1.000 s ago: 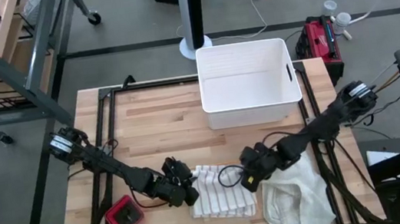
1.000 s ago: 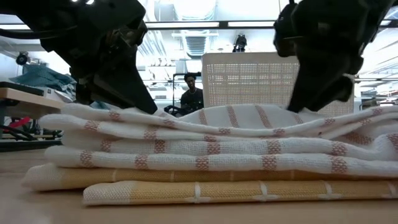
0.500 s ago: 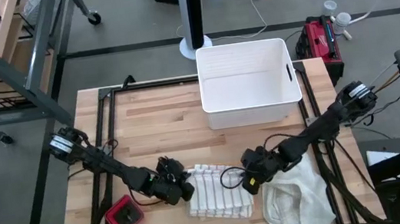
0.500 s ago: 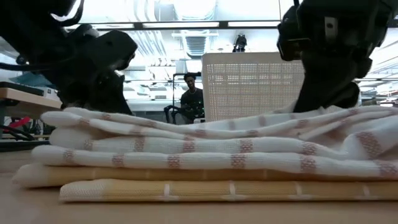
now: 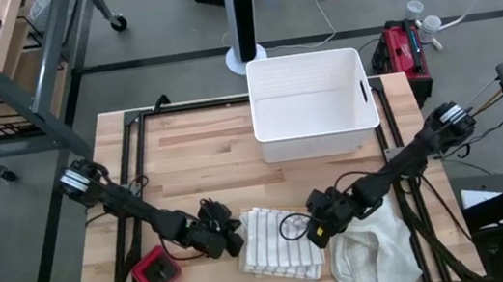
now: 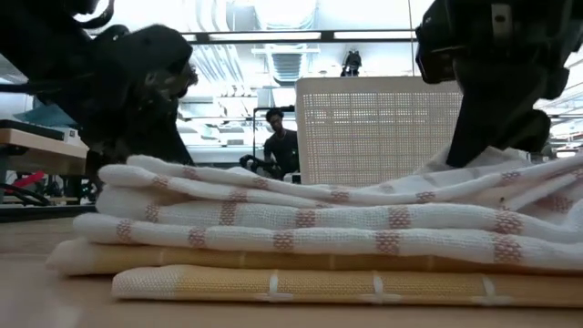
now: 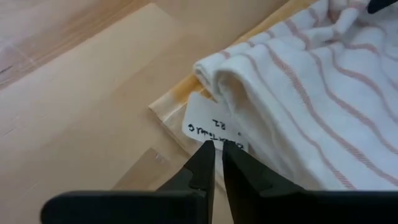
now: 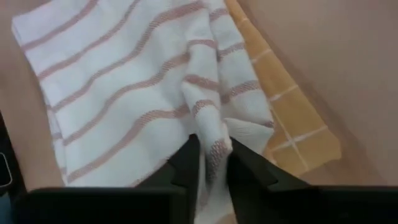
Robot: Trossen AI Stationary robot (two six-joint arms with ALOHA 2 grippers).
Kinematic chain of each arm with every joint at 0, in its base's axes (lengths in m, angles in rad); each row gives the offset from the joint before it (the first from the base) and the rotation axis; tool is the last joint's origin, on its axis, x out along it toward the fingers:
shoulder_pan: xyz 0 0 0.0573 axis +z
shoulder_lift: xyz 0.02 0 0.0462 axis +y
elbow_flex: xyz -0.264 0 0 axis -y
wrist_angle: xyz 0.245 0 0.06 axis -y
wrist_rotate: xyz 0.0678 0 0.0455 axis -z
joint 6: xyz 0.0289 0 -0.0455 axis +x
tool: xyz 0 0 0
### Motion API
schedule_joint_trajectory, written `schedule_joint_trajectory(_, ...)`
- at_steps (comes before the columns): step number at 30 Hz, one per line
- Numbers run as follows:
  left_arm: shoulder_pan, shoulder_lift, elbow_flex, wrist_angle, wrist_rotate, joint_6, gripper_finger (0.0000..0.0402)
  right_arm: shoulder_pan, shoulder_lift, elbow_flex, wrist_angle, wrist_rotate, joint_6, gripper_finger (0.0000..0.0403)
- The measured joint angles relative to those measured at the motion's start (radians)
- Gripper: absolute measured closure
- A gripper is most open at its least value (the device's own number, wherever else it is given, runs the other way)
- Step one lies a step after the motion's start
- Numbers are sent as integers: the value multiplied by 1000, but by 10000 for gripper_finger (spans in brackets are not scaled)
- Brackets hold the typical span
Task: Fold towel
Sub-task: Stack the brown towel on top of the yellow towel
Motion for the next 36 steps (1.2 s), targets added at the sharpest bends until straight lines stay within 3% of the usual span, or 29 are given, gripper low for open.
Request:
schedule_joint_trajectory(4,-4,-32,2,3,7,38,380,1,-16,52,-149,4,33,288)
schedule_joint_trajectory(9,-9,-69,54,106,82,253,380,25,-26,144,-411,69,139,241)
schedule_joint_trajectory(14,5,-26,129,106,102,385,386,81,-26,228,-394,218,110,229)
schedule_joint_trajectory(17,20,24,153,102,106,398,396,120,-15,259,-261,292,5,239)
schedule_joint_trajectory(22,49,98,163,99,98,374,400,128,70,269,-159,298,-36,290)
schedule_joint_trajectory(25,63,137,168,98,98,340,401,116,140,252,-171,269,21,335)
schedule_joint_trajectory(29,68,170,169,9,147,199,401,95,215,239,-279,137,125,392)
schedule_joint_trajectory(36,32,160,172,-109,176,87,401,124,190,238,-430,123,228,391)
